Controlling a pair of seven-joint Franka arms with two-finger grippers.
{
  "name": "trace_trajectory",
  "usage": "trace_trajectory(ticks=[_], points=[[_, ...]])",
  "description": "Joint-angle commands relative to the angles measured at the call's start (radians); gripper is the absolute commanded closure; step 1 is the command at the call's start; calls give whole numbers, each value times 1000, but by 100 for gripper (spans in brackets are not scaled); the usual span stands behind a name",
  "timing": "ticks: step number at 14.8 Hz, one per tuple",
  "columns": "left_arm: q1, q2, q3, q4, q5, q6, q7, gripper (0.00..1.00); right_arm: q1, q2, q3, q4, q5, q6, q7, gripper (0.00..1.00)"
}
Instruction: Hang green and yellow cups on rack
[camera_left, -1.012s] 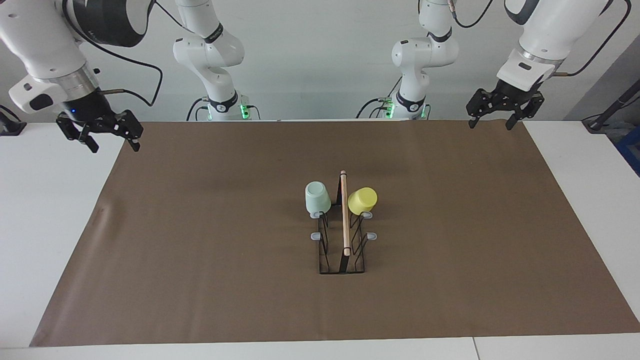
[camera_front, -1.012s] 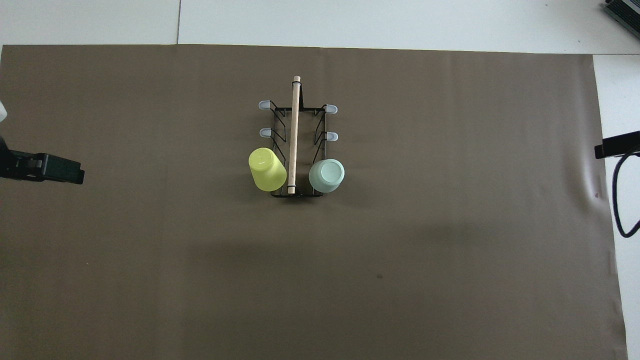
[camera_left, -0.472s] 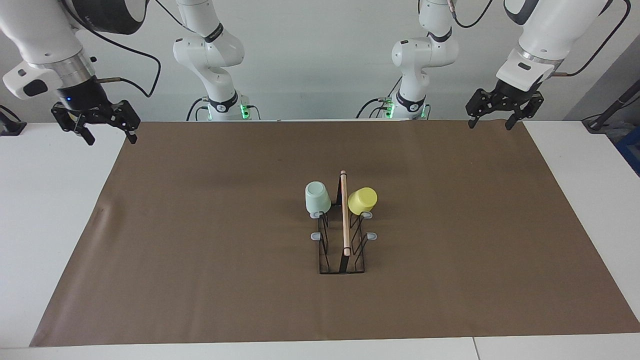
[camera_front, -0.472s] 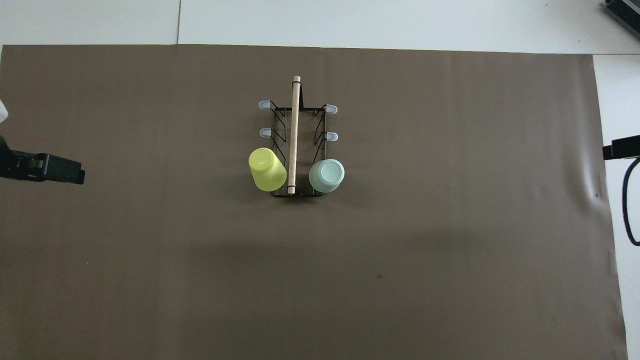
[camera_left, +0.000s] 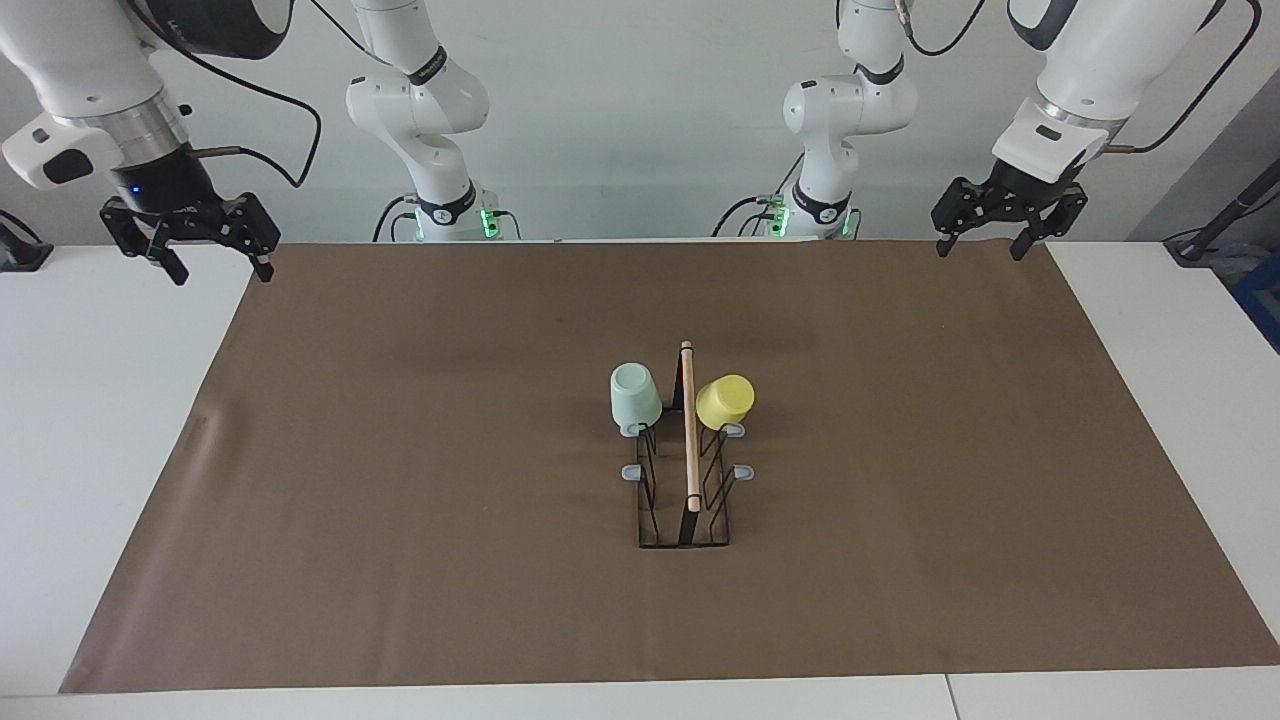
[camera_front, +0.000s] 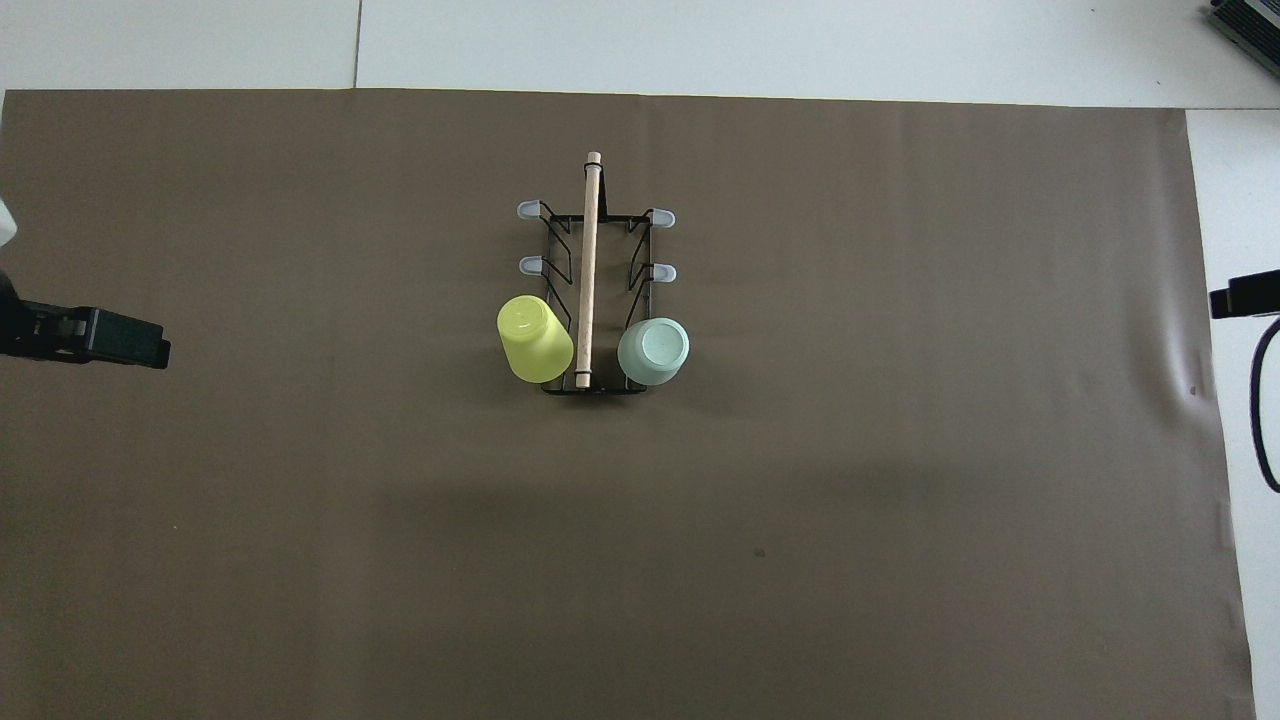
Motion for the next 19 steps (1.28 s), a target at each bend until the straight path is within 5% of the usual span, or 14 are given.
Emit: trace_trajectory(ticks=[1,19], points=[[0,-34,1,-36,-10,3,1,0,2,1,-3,12,0,-16,-15,0],[8,-39,1,-47,-10,34,1,0,15,-13,8,-56,26,-14,-38,0]])
